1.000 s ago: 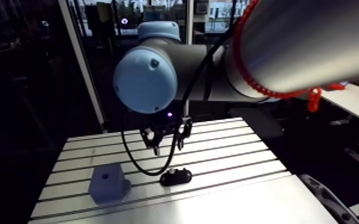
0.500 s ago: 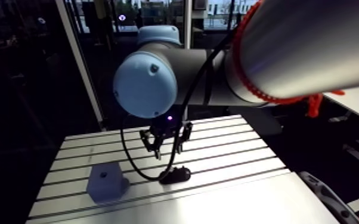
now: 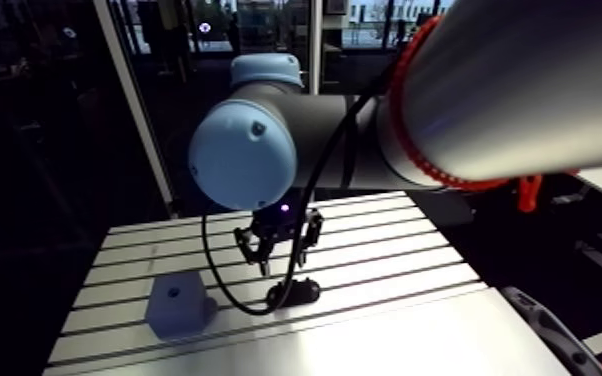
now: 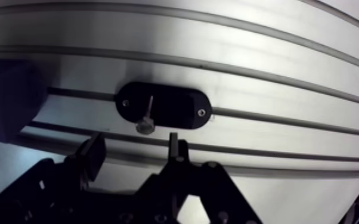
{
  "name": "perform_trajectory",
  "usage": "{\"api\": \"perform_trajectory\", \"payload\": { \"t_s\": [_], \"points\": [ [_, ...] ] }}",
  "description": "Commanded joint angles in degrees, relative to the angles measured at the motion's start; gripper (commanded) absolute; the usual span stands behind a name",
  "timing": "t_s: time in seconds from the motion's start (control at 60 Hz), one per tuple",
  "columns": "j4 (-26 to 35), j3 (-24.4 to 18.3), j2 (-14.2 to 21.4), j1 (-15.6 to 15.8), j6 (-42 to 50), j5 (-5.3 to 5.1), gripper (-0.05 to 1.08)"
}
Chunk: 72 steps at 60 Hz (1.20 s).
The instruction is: Pick up the M10 bolt and insert it into the hex recess until seated.
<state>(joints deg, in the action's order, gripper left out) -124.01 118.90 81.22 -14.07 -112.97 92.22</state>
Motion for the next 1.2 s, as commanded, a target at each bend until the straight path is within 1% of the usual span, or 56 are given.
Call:
{"api": "perform_trajectory", "payload": {
  "t_s": [0.017,0.2,0.583,0.633,1.0,1.2],
  "points": [
    [-0.1,0.7,-0.2,0.0,0.2,0.02,0.36],
    [-1.4,0.7,-0.4,0.0,0.0,0.02,0.36],
    [-1.6,0.8,-1.1,0.0,-0.3,0.11,0.38],
    [-1.6,0.7,-1.5,-0.1,-0.2,0.11,0.41],
    [-1.7,0.8,-2.1,-0.1,-0.1,0.11,0.41],
    [-3.8,0.9,-2.2,-0.1,-0.3,0.2,0.42]
  ]
}}
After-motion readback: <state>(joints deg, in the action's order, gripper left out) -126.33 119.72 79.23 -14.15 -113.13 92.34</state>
